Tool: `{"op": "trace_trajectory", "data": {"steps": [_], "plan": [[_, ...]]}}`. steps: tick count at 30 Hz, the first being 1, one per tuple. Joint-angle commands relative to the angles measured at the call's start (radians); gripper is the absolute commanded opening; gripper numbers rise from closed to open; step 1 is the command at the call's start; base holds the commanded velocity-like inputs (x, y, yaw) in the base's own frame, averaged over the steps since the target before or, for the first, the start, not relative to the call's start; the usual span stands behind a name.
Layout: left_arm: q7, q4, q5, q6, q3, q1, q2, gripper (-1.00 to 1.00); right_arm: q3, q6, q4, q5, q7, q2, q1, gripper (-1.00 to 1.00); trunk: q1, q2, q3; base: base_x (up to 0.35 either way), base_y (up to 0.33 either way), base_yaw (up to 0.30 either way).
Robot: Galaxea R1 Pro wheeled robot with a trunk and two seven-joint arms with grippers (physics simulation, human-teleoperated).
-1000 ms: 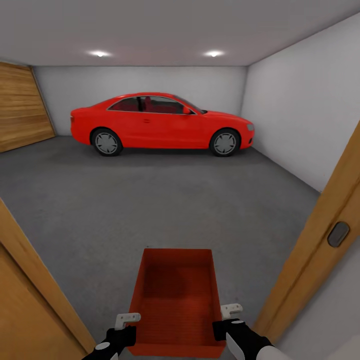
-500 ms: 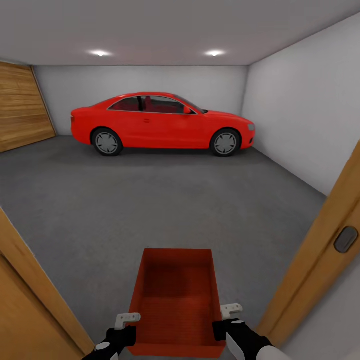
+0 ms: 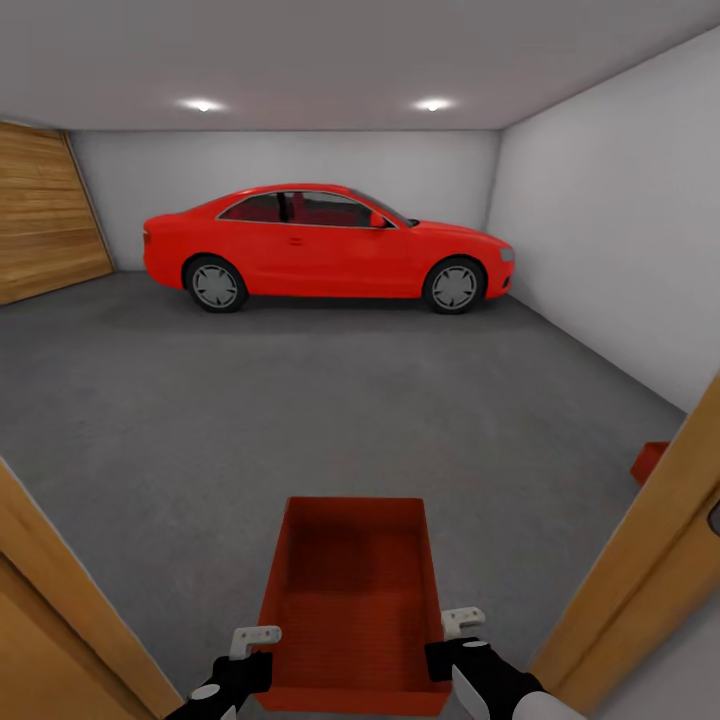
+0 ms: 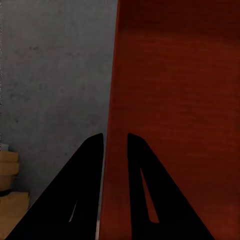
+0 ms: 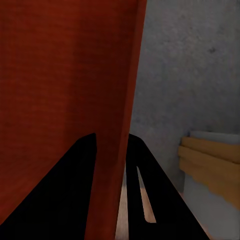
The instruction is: Move the two storage containers from the living room to the garage. In the garage, place one container on the floor and stack the other container on top of it (either order is fine).
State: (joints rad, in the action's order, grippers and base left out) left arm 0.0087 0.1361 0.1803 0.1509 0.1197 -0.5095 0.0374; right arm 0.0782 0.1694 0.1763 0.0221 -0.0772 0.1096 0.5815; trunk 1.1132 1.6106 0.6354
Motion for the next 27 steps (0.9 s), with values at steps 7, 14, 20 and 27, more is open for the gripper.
{"op": "trace_trajectory", "data": {"steps": [7, 14, 20, 27], "plan": [[0.008, 0.0, 0.006, 0.004, 0.017, -0.001, -0.001, -1.0, 0.041, 0.009, 0.0, 0.018, -0.009, -0.007, 0.0, -1.0, 0.0, 0.0, 0.003, 0.011, 0.0, 0.053], [0.009, 0.0, 0.006, 0.004, 0.017, -0.001, -0.001, -1.0, 0.041, 0.009, 0.0, 0.018, -0.009, -0.007, 0.0, -1.0, 0.0, 0.0, 0.003, 0.016, 0.0, 0.005], [0.008, 0.0, 0.006, 0.004, 0.017, -0.001, -0.001, -1.0, 0.041, 0.009, 0.0, 0.018, -0.009, -0.007, 0.0, -1.0, 0.0, 0.0, 0.003, 0.169, 0.0, 0.001], [0.008, 0.0, 0.005, 0.004, 0.017, -0.001, -0.001, -1.0, 0.041, 0.009, 0.0, 0.018, -0.009, -0.007, 0.0, -1.0, 0.0, 0.0, 0.003, 0.154, 0.0, 0.0]]}}
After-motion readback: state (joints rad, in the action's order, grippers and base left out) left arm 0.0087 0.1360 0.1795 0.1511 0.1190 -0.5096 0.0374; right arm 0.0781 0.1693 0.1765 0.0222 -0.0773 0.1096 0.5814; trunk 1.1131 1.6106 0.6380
